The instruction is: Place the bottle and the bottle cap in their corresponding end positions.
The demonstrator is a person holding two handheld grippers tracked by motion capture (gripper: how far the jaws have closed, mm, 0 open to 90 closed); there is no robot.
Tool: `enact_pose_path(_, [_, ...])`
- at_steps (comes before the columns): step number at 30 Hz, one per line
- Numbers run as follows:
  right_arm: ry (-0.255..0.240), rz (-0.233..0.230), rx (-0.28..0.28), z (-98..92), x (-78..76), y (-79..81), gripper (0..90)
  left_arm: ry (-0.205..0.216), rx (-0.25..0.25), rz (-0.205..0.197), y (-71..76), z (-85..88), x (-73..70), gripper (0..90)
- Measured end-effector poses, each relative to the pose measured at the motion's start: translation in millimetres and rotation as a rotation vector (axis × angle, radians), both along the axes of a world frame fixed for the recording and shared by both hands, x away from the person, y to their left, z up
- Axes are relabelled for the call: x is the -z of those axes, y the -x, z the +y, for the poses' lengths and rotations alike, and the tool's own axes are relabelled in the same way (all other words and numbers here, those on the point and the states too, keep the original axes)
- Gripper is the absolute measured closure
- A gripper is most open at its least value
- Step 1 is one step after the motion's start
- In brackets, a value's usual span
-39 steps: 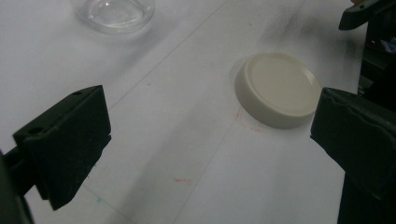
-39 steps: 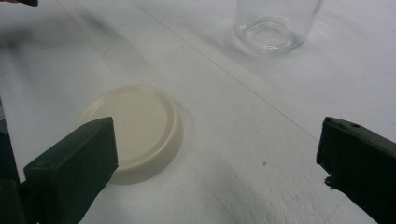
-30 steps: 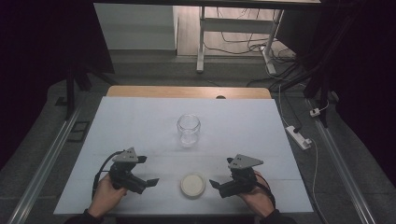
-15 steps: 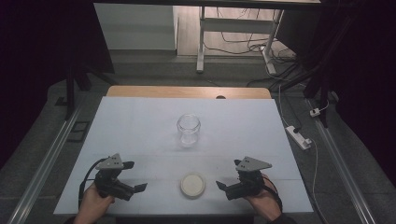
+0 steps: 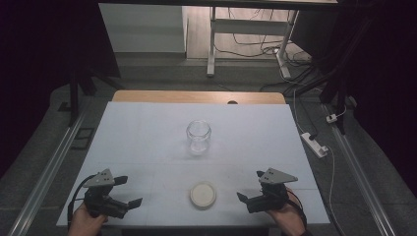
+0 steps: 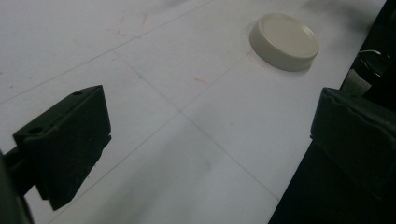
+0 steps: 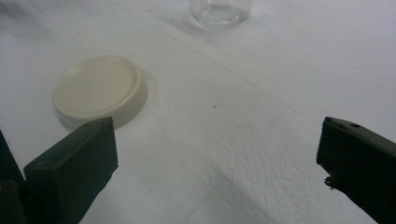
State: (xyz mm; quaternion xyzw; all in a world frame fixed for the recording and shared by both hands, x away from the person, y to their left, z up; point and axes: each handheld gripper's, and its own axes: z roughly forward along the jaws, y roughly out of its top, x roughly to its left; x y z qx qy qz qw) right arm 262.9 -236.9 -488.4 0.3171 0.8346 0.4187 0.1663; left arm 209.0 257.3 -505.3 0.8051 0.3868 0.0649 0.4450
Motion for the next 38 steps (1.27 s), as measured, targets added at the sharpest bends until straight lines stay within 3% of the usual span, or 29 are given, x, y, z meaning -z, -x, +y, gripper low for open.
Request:
enact_pose_path(21, [-0.014, 0.013, 0.146, -49.1, 3.5, 17.6, 0.0, 0.005, -0.124, 0.025, 29.2, 35.1, 12.4, 0.0])
enact_pose_path(26, [-0.012, 0.017, 0.192, -59.6, 4.6, 22.2, 0.0, -0.015, -0.139, 0.045, 33.7, 39.3, 16.8, 0.0])
enact_pose_path(38, [0.023, 0.051, 0.237, -69.3, 6.1, 29.9, 0.0, -0.076, -0.174, 0.064, 39.5, 38.8, 17.8, 0.0])
